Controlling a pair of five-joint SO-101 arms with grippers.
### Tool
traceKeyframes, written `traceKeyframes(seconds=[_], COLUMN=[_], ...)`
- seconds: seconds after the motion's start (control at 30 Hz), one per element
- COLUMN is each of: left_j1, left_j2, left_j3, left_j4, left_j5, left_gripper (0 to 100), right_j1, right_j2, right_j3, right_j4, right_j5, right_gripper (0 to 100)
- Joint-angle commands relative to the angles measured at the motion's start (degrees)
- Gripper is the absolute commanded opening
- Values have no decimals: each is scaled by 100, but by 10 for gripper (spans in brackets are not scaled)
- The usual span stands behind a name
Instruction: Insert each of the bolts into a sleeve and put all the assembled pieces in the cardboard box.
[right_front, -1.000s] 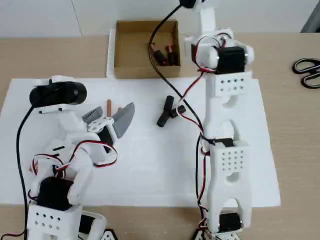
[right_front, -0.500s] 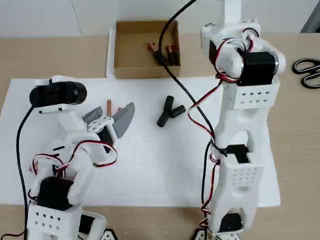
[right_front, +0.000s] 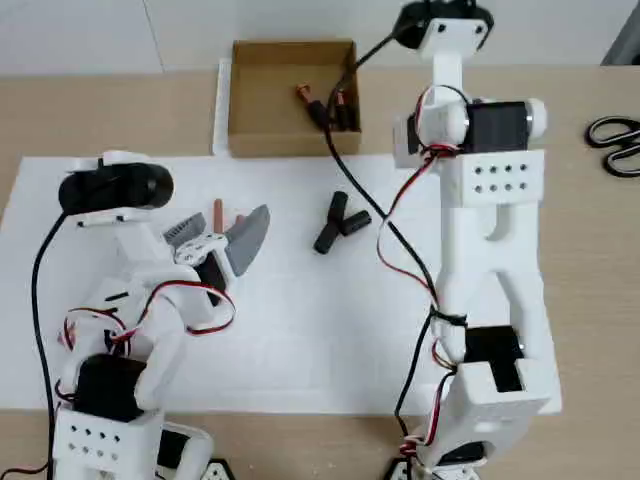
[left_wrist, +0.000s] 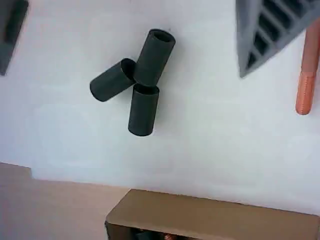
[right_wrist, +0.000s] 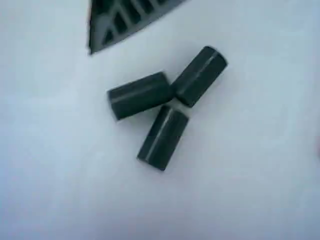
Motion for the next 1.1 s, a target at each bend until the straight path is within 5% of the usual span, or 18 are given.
traceKeyframes(seconds=[0.0, 0.4, 1.07], left_j1=[9, 0, 9], left_j2=[-35, -62, -62], left_j3=[-171, 57, 57], left_j4=[-114, -123, -123], left_j5=[-44, -44, -44], left_gripper=[280, 280, 280], right_j1=[-303, -1332, -1692], right_j2=[48, 1824, 2598], right_j3=[237, 299, 281], right_j4=[-66, -92, -963], right_j5=[-1046, -3376, -3437], right_gripper=[209, 209, 208])
